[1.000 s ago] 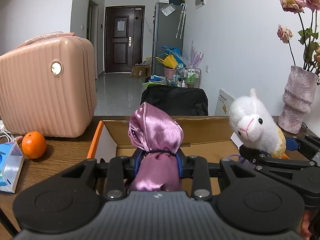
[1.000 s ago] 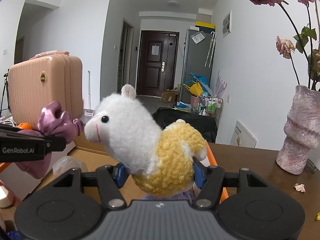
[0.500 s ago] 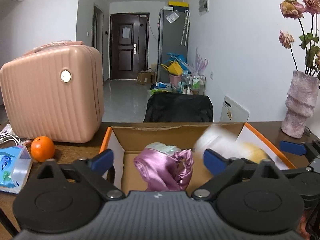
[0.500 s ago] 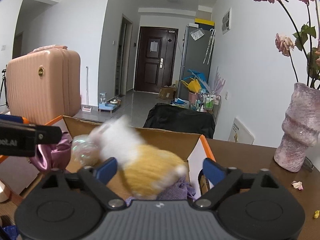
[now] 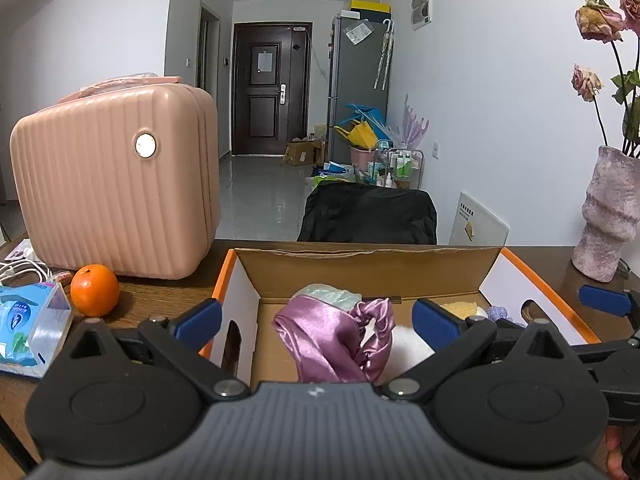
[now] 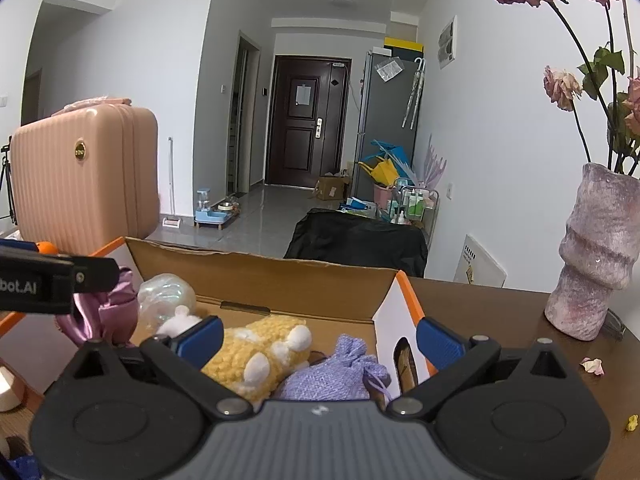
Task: Organize soft objects
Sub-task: 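Lower both held items into the box and open both grippers, then withdraw both tools from the box back toward the remaining items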
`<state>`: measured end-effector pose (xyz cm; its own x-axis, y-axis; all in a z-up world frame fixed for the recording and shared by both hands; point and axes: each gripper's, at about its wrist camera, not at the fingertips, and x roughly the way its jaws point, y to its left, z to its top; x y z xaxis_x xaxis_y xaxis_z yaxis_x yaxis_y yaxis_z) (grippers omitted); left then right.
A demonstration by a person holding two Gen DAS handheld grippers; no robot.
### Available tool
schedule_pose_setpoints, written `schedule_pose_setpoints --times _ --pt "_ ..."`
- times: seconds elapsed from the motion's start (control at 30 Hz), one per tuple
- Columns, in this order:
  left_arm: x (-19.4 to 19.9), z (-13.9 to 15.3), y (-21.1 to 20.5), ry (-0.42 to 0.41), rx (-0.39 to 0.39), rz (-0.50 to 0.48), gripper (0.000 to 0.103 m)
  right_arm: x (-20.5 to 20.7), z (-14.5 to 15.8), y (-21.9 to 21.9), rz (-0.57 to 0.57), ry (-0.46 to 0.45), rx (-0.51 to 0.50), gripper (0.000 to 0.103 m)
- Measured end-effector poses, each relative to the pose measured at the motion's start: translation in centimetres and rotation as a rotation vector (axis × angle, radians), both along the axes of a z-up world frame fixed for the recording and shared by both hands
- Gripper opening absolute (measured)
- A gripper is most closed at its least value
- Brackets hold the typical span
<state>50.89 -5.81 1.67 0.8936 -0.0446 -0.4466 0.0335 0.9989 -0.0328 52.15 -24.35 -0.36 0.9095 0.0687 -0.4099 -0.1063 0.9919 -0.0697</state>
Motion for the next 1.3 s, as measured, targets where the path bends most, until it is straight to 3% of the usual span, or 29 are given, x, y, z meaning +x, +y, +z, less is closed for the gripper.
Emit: schedule_pose_setpoints --times 0.47,1.3 --pt "-1.2 0.5 0.5 -0.031 -0.012 0.001 0.103 -1.7 0.5 -0.3 0.003 -0.021 0.026 0.103" --pt "-9.5 0.1 3.6 -0.113 0.006 -0.002 0.103 -10.5 0.3 -1.4 0.012 -0.076 0.061 0.103"
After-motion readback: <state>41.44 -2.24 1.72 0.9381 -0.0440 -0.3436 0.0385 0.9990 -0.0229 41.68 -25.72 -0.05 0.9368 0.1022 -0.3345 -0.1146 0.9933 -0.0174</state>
